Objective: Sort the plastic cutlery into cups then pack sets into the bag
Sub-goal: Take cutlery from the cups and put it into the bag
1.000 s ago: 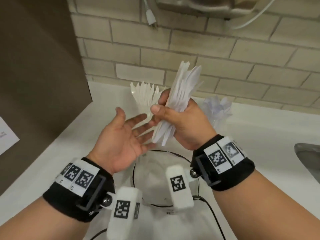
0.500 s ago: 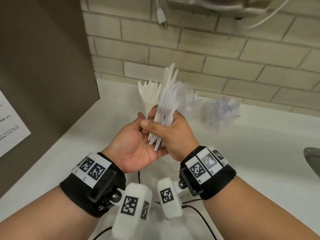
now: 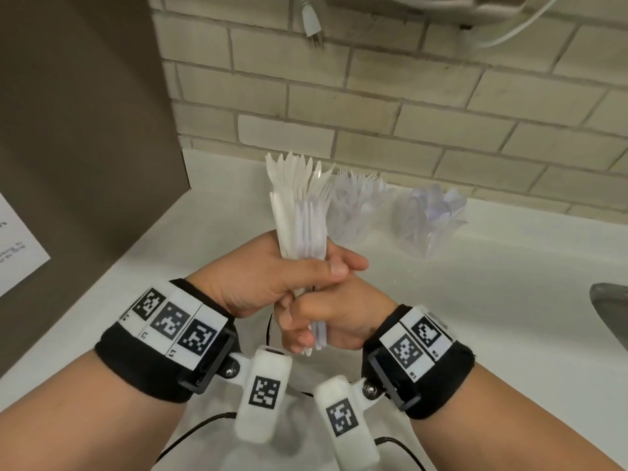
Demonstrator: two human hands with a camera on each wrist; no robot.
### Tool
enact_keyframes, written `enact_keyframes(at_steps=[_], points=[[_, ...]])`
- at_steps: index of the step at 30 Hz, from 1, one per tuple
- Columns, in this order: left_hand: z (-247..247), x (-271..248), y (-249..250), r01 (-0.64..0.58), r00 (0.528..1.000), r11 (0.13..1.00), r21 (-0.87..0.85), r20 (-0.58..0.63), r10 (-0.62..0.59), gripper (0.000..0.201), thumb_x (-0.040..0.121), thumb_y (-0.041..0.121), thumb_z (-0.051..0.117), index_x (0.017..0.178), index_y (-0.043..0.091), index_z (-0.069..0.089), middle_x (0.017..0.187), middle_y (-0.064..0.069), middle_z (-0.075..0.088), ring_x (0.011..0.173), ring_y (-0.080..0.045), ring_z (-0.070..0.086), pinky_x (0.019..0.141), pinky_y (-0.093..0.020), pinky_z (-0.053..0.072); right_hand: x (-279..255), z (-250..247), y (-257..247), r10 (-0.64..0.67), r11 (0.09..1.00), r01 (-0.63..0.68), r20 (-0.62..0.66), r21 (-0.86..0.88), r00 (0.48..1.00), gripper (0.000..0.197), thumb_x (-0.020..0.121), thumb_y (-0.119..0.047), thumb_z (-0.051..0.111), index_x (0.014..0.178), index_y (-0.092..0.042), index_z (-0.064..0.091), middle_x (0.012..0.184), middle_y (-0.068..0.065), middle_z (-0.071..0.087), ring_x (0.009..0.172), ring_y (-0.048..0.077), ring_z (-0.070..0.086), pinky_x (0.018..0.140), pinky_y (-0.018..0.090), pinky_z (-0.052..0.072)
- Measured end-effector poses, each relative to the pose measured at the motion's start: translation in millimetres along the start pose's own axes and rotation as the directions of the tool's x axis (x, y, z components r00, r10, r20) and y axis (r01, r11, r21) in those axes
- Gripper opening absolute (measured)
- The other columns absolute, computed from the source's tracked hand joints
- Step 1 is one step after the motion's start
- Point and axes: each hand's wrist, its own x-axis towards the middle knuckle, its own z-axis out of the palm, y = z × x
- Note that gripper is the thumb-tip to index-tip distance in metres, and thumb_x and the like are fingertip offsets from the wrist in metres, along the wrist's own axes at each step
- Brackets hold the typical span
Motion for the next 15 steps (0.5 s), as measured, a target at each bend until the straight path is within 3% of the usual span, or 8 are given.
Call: enact_keyframes(at_steps=[2, 4, 6, 7, 9, 11, 12, 15], points=[[5, 0, -1, 0.002, 0.997, 1.0, 0.002, -0.071, -0.001, 0.015, 0.084, 0.028, 0.065, 0.089, 0.017, 0.073, 0.105, -0.008, 0.073, 0.087, -0.029, 0.071, 0.065, -0.034, 0.055, 1, 0, 5, -0.004, 1.0, 0.004, -0.015, -0.025, 1.0, 0.007, 0.069, 0.01, 0.06, 0.073, 0.009, 0.054, 0.05, 0.006, 0.053, 0.043, 0.014, 0.057, 0.053, 0.027, 0.053], [6, 2, 0, -0.041, 0.968, 0.983, -0.181, -0.253, -0.006, 0.016, 0.088, 0.021, 0.056, 0.084, 0.008, 0.064, 0.095, -0.013, 0.075, 0.089, -0.026, 0.071, 0.077, -0.037, 0.057, 1, -2, 4, -0.013, 0.977, -0.011, -0.11, -0.214, 0.994, 0.008, 0.075, 0.004, 0.067, 0.079, 0.007, 0.061, 0.062, 0.009, 0.063, 0.058, 0.019, 0.065, 0.064, 0.03, 0.058], [0, 6, 2, -0.165, 0.888, 0.905, -0.392, -0.458, -0.036, 0.017, 0.092, 0.015, 0.053, 0.077, 0.009, 0.057, 0.074, -0.013, 0.071, 0.08, -0.028, 0.072, 0.08, -0.043, 0.058, 3, -7, -2, -0.052, 0.903, -0.071, -0.272, -0.424, 0.961, 0.021, 0.073, -0.017, 0.08, 0.086, -0.004, 0.07, 0.079, 0.008, 0.07, 0.075, 0.016, 0.067, 0.082, 0.033, 0.058], [-5, 8, 2, -0.225, 0.84, 0.871, -0.436, -0.54, -0.054, 0.022, 0.093, 0.015, 0.053, 0.071, 0.01, 0.055, 0.06, -0.009, 0.062, 0.066, -0.026, 0.069, 0.073, -0.043, 0.059, 4, -12, -5, -0.107, 0.873, -0.09, -0.37, -0.48, 0.923, 0.025, 0.07, -0.024, 0.083, 0.086, -0.009, 0.071, 0.081, 0.004, 0.07, 0.074, 0.011, 0.065, 0.081, 0.03, 0.056], [-14, 11, -4, -0.224, 0.754, 0.897, -0.382, -0.651, -0.089, 0.029, 0.093, 0.019, 0.055, 0.065, 0.015, 0.049, 0.047, 0.001, 0.044, 0.044, -0.016, 0.051, 0.054, -0.033, 0.054, 7, -16, -16, -0.285, 0.851, -0.039, -0.523, -0.524, 0.804, 0.022, 0.07, -0.028, 0.084, 0.08, -0.016, 0.068, 0.074, -0.002, 0.064, 0.065, 0.007, 0.058, 0.07, 0.028, 0.052], [-17, 13, -13, -0.112, 0.717, 0.957, -0.267, -0.689, -0.109, 0.028, 0.093, 0.022, 0.058, 0.067, 0.017, 0.046, 0.045, 0.005, 0.038, 0.039, -0.012, 0.038, 0.046, -0.028, 0.04, 10, -14, -27, -0.43, 0.839, 0.073, -0.573, -0.539, 0.698, 0.02, 0.072, -0.023, 0.082, 0.077, -0.022, 0.062, 0.07, -0.002, 0.058, 0.063, 0.012, 0.055, 0.067, 0.036, 0.052], [-16, 13, -17, -0.067, 0.72, 0.976, -0.207, -0.688, -0.096, 0.026, 0.092, 0.022, 0.058, 0.069, 0.017, 0.047, 0.045, 0.006, 0.039, 0.039, -0.012, 0.036, 0.045, -0.027, 0.036, 12, -12, -34, -0.462, 0.833, 0.117, -0.566, -0.54, 0.683, 0.021, 0.072, -0.021, 0.081, 0.078, -0.022, 0.061, 0.07, -0.001, 0.057, 0.062, 0.015, 0.054, 0.066, 0.038, 0.053], [-8, 15, -25, 0.023, 0.748, 0.999, -0.037, -0.662, -0.042, 0.008, 0.092, 0.015, 0.057, 0.085, 0.016, 0.061, 0.047, 0.009, 0.048, 0.042, -0.012, 0.04, 0.044, -0.027, 0.036, 18, -1, -44, -0.481, 0.812, 0.155, -0.494, -0.563, 0.724, 0.026, 0.072, -0.016, 0.082, 0.082, -0.022, 0.06, 0.068, 0.002, 0.06, 0.058, 0.02, 0.058, 0.066, 0.038, 0.057]])
